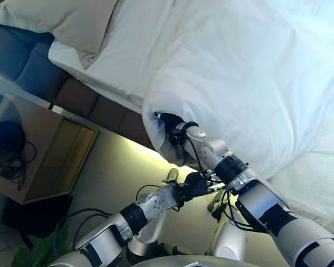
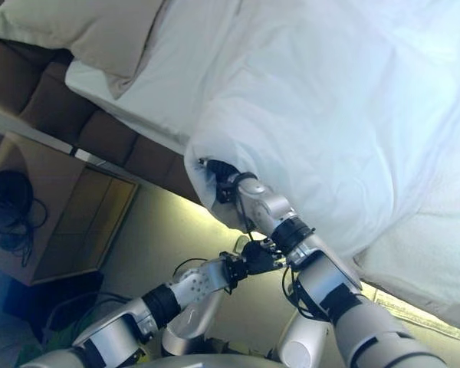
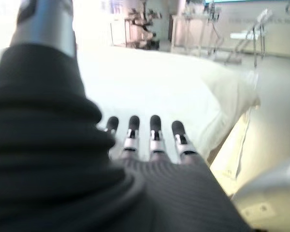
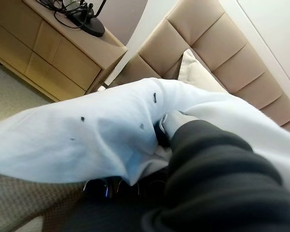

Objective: Make the bed neatly

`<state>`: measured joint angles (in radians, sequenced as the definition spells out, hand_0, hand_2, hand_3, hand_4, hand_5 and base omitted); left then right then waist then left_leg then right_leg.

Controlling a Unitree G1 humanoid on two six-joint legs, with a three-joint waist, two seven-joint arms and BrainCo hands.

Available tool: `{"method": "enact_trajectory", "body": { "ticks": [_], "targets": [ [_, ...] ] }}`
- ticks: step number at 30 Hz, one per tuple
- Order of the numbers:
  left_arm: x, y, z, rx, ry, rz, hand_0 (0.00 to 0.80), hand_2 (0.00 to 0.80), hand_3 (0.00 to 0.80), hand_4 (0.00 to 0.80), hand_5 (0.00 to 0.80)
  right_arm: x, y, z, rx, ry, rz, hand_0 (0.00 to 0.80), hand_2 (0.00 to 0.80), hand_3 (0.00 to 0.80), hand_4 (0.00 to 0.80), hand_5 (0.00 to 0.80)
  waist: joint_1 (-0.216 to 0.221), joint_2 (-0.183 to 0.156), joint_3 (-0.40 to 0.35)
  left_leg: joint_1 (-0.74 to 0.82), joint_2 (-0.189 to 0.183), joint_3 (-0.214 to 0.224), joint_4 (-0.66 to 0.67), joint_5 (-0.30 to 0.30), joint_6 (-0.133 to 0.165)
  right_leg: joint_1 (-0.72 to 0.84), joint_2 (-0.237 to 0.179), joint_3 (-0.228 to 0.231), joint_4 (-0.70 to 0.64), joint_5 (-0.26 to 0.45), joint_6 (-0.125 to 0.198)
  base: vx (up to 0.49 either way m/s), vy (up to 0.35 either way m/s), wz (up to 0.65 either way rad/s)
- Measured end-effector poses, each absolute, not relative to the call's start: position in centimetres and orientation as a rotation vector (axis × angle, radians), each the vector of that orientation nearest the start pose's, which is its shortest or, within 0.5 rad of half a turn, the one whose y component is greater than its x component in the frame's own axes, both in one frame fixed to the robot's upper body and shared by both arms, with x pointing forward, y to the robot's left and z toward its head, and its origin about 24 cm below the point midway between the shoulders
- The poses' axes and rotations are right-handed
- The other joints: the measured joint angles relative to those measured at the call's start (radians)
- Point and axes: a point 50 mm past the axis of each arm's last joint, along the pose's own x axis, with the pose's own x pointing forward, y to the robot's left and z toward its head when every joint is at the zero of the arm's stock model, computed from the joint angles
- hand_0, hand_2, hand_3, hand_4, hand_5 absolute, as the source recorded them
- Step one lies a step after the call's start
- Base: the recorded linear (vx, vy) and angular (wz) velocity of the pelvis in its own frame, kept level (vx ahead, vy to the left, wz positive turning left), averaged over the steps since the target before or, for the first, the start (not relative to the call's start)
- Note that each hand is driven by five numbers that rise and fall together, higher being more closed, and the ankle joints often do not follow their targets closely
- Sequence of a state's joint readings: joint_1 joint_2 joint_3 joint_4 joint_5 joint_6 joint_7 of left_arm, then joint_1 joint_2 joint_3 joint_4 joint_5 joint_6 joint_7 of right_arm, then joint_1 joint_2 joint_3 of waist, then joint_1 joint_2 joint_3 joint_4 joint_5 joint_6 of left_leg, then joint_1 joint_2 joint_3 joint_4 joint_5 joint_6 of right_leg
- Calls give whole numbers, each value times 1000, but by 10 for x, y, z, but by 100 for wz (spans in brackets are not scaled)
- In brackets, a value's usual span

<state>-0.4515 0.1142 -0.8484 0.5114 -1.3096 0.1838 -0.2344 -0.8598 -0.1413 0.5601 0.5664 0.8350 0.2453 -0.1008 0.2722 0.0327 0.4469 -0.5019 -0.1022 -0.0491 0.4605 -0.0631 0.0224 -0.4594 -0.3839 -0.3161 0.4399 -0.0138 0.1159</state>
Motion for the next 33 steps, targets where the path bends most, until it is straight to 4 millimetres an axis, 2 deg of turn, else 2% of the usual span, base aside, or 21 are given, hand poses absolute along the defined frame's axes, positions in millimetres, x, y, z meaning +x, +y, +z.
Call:
{"method": "enact_trajectory", "body": {
  "ticks": [8, 12, 18, 24, 29, 33],
  "targets": [
    [265, -4, 5, -779, 624, -772, 0, 0, 0, 0, 0, 354, -13, 119, 182, 229, 557, 800, 800, 800, 800, 800, -11, -3, 5, 2, 11, 7, 4, -7, -6, -2, 10, 10, 3, 1, -9, 13, 43, -5],
    [269, 9, -10, -730, 650, -696, 0, 0, 0, 0, 0, 355, -15, 119, 175, 234, 550, 800, 800, 800, 800, 800, -12, 6, 9, 4, -2, 9, 12, -9, -2, -7, -7, 16, 37, -8, -7, 50, 71, 5],
    [275, 36, -24, -467, 629, -632, 0, 0, 0, 0, 0, 356, -22, 121, 147, 239, 535, 800, 800, 800, 800, 800, -12, 29, 19, 5, -13, 10, 26, -12, 2, -18, -25, 26, 72, -24, -5, 45, 33, 3],
    [281, 58, -30, -494, 614, -521, 0, 0, 0, 0, 0, 357, -24, 120, 137, 242, 531, 800, 800, 800, 800, 800, -16, 46, 19, 20, -18, 17, 42, -20, 1, -17, -37, 38, 112, -47, -8, 78, 74, 0],
    [285, 60, -26, -519, 566, -515, 0, 0, 0, 0, 0, 356, -24, 118, 130, 254, 535, 800, 800, 800, 800, 800, -39, 57, 18, 18, -30, 22, 62, -30, 8, -27, -46, 63, 138, -55, -1, 16, 69, 0],
    [287, 55, -20, -543, 508, -525, 0, 0, 0, 0, 0, 355, -22, 118, 126, 257, 547, 800, 800, 800, 800, 800, -45, 68, 14, -2, -22, 25, 70, -31, 9, -52, -37, 72, 142, -56, 1, -57, -10, -5]
  ]
}}
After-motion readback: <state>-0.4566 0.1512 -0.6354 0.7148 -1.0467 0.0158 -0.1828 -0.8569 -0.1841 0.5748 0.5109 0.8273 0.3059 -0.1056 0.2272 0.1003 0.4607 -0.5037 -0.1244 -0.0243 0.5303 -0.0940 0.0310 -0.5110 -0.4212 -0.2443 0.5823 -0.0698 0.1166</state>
